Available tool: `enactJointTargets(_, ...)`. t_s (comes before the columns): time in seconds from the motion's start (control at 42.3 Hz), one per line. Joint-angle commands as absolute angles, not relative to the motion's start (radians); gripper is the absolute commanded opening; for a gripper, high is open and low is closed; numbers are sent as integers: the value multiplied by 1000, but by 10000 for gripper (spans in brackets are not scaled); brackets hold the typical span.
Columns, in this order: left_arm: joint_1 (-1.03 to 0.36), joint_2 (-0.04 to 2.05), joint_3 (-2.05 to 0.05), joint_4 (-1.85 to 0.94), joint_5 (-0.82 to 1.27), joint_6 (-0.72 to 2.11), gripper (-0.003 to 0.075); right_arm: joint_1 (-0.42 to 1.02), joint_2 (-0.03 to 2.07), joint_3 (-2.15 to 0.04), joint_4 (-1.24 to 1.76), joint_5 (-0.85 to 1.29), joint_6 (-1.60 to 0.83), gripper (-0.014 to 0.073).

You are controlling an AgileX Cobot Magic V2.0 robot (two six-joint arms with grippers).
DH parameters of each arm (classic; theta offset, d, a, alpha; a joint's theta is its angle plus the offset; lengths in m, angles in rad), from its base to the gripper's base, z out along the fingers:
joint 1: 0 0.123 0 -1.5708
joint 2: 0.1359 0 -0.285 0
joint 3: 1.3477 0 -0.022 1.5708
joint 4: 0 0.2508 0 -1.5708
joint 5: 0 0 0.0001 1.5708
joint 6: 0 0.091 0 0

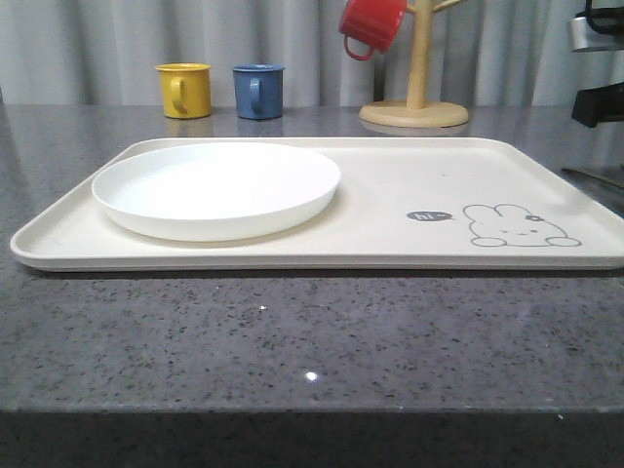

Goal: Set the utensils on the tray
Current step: 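Grasp the silver fork with the right gripper and lift it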

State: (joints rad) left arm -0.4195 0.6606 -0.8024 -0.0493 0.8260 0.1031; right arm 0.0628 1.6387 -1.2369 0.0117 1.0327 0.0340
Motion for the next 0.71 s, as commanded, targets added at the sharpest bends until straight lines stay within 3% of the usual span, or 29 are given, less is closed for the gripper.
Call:
enactJointTargets(0.0, -426, 660, -827, -54, 755, 94, 302, 65, 1607, -1267, 22, 1022, 29, 24)
enactJointTargets(0.544, -426, 660, -827, -54, 755, 94, 302, 65, 1433, -1269, 38, 1047, 28, 23)
enactJointTargets(0.686, -426, 660, -827, -54, 755, 94, 302, 130, 1403, -1294, 48, 1092, 28, 23)
